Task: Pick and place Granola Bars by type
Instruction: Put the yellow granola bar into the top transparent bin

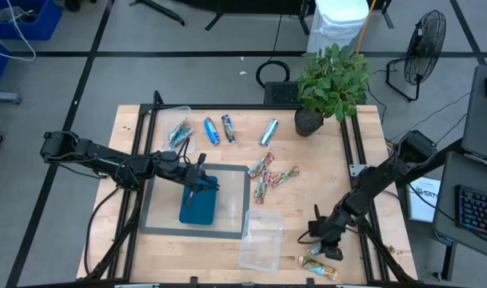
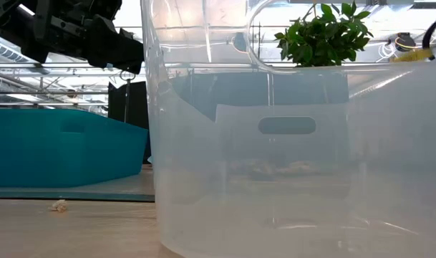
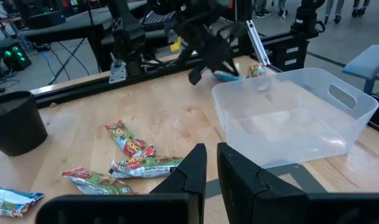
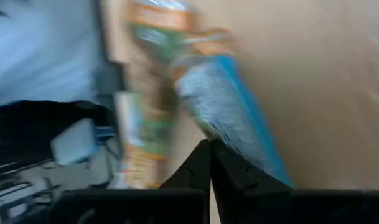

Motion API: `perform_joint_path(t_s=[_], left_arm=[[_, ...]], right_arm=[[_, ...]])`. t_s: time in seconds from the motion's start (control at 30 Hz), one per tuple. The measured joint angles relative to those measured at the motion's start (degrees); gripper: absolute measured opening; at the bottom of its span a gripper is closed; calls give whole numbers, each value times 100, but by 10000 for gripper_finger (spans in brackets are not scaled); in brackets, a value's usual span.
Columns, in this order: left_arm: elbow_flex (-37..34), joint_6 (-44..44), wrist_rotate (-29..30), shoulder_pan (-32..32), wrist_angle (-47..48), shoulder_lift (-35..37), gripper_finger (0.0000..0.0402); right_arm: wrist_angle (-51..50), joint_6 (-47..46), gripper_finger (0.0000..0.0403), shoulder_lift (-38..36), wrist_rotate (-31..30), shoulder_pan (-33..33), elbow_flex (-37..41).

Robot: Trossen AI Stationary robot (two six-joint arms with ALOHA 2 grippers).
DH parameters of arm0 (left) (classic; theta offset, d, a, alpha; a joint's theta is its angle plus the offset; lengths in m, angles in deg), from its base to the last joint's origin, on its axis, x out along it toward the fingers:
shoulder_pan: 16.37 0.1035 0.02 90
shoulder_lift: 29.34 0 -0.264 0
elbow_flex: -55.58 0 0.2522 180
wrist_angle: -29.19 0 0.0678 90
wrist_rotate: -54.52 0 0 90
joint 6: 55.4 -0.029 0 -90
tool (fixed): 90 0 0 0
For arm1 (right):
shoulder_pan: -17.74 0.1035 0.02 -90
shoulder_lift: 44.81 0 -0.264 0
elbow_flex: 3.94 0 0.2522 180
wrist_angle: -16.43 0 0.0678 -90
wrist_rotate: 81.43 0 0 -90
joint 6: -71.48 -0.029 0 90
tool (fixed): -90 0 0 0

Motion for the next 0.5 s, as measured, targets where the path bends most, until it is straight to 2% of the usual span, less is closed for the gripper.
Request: perform_joint_path(t_s=[0.13,0.2,0.37,0.5], left_arm=[[0,-2,0,0,2,0,47],[0,-4,0,0,3,0,47],[0,-39,0,0,4,0,47],[0,-37,0,0,38,0,47]], right_arm=[[-236,295,0,171,11,-205,-20],[-262,623,0,176,-181,-375,-22],[-325,1735,0,41,-1343,-902,-20],[-637,2266,0,-186,-2065,-1292,-7]])
